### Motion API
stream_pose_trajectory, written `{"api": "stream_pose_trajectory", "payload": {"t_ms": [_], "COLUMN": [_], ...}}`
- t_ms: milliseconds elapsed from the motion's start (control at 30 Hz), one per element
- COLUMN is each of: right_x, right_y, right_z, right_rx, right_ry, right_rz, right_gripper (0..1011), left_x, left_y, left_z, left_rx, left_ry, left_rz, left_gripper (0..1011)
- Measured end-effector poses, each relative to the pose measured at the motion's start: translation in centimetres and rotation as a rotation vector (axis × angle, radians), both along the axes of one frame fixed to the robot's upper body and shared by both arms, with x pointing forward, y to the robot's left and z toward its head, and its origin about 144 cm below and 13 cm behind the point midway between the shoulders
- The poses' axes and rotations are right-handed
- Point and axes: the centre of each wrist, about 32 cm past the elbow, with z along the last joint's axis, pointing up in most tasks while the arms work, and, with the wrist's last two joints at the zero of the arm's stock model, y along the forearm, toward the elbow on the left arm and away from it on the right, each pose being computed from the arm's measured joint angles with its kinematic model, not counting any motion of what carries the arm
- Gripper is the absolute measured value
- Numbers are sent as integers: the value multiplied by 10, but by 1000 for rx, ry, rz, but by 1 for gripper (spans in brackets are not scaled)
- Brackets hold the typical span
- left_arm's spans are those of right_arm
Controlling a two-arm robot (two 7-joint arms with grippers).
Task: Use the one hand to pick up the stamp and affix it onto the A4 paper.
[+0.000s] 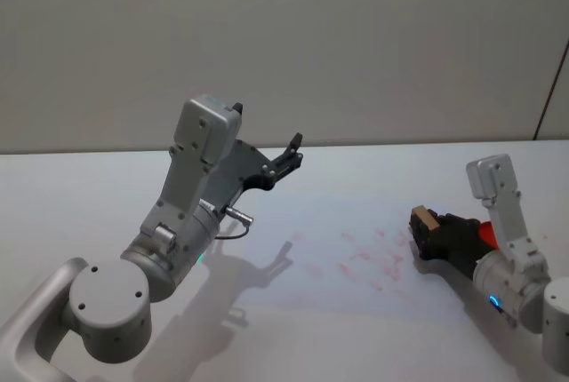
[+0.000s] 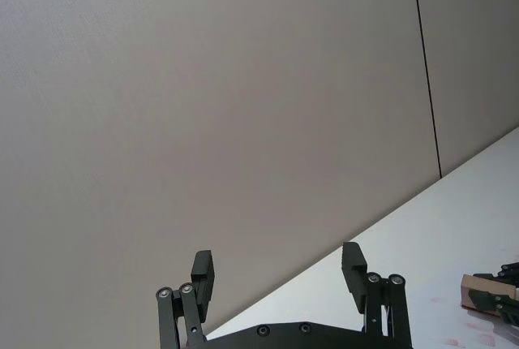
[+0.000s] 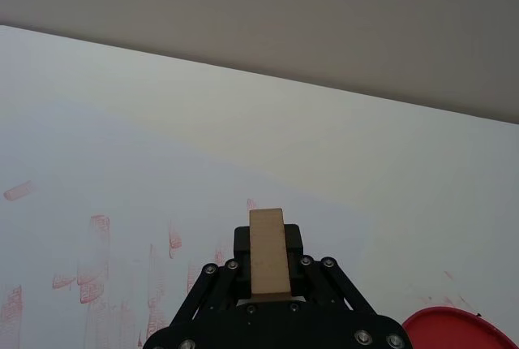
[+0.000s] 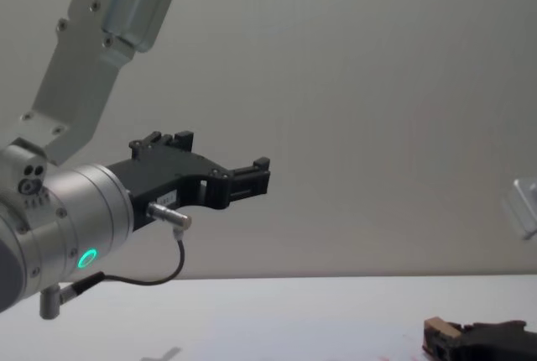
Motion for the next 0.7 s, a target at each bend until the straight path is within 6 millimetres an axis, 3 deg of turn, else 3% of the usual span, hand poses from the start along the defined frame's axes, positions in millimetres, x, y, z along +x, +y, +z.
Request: {"api": "stream_pose_trajectory", "payload": {"t_ms": [700], "right_x": [-3], "right_y": [2], "right_z": [7], "right_rx": [33], "right_ry": [-28], "right_rz": [5], "right_gripper": [220], "left_x": [0], "left_y": [0], "left_z": [0], "left_rx": [0], "left_ry": [0], "left_rz": [0], "left_gripper": [1001]}}
